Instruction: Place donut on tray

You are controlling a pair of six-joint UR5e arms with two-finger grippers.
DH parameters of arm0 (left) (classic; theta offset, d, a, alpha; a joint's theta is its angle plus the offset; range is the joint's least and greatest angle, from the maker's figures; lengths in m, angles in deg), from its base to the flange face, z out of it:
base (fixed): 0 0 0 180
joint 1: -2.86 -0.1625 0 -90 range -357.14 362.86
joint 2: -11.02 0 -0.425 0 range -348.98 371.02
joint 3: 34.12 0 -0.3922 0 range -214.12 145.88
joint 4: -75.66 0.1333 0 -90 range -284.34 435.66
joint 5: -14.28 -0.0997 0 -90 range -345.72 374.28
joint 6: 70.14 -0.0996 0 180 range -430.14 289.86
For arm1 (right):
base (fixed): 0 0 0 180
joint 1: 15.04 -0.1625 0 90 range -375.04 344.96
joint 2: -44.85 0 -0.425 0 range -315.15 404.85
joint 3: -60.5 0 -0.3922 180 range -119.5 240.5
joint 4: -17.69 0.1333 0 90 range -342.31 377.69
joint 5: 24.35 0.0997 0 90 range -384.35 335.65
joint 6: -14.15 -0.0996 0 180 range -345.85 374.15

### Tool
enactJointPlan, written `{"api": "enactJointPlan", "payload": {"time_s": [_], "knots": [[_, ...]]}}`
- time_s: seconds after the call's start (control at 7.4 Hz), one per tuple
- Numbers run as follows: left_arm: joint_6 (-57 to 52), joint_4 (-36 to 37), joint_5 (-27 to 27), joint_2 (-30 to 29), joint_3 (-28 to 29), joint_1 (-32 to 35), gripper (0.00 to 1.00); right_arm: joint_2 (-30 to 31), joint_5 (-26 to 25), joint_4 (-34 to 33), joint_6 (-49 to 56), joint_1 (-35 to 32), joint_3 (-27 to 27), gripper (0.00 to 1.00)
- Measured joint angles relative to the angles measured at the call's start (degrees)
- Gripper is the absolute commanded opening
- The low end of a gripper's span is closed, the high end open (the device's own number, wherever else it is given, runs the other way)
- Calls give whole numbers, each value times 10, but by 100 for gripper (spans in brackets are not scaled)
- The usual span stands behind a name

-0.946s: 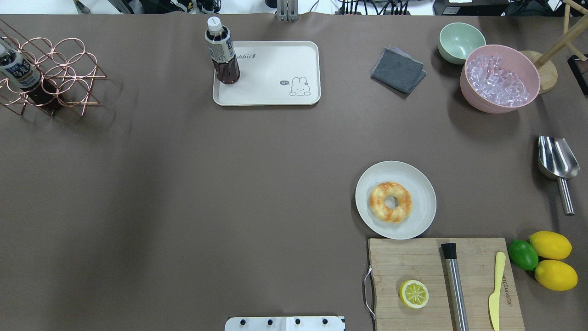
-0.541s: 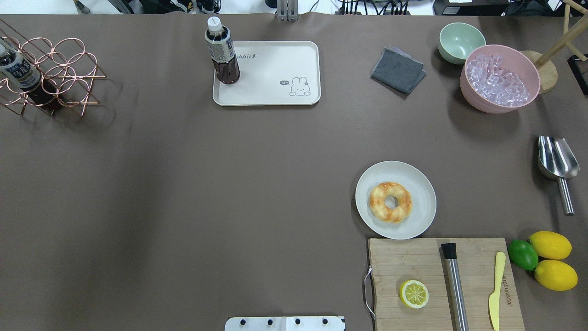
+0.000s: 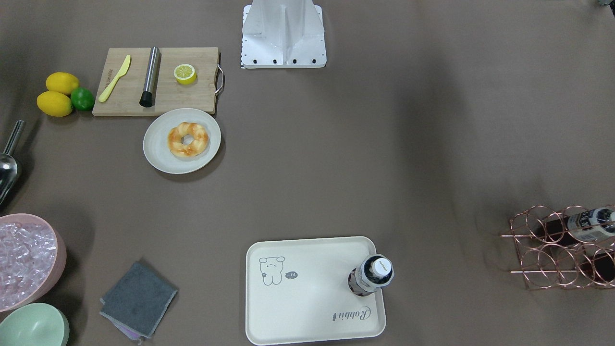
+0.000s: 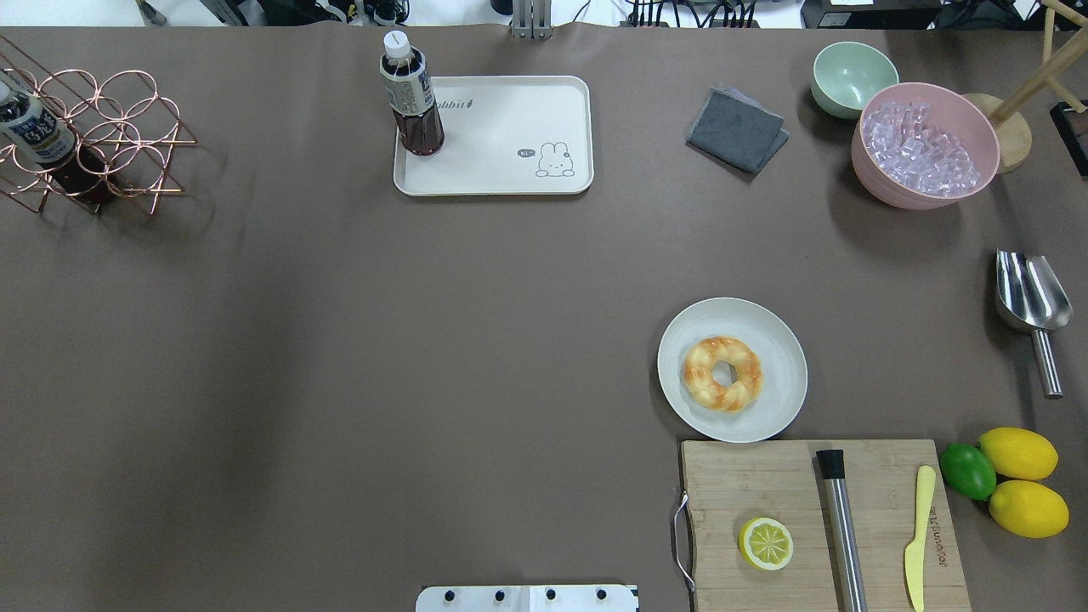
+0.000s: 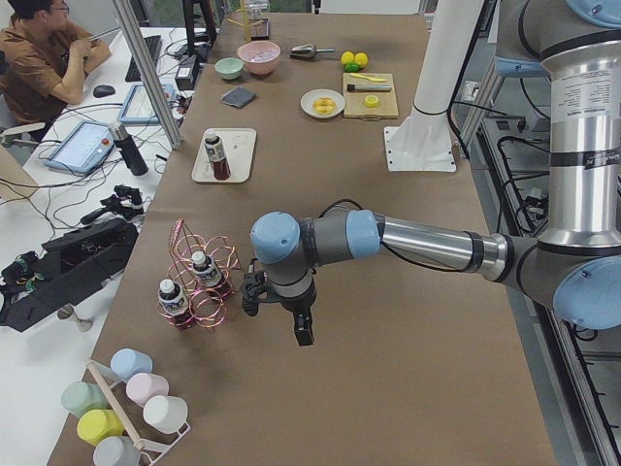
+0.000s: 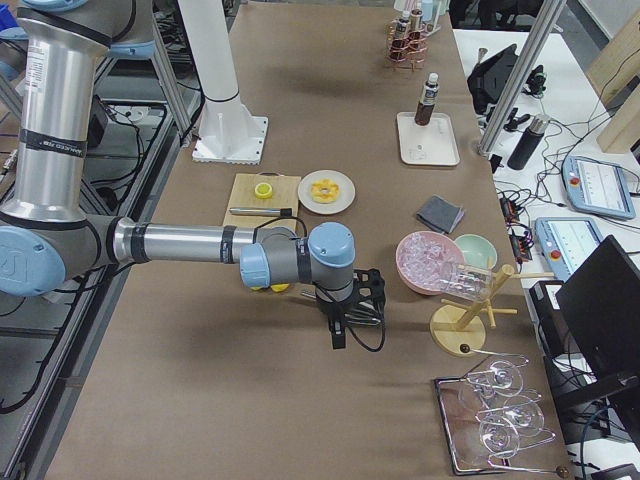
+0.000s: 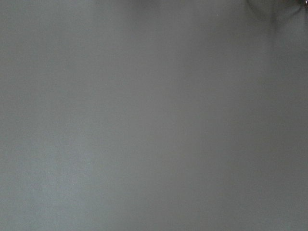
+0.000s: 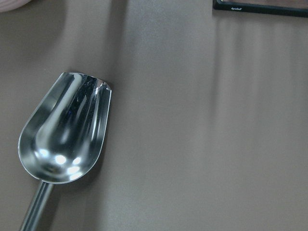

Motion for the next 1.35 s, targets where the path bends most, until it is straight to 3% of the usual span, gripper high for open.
{"api": "enactJointPlan", "payload": {"time_s": [0.68, 1.08, 1.35], "knots": [[0, -1, 0, 0, 1, 0, 98, -13, 15, 2, -26, 12, -10, 96], [0, -2, 0, 1, 6, 0, 98, -73, 16, 3, -148, 83, -14, 95], [0, -3, 0, 1, 6, 0, 98, -135, 8, 3, -291, 171, -31, 95]]}}
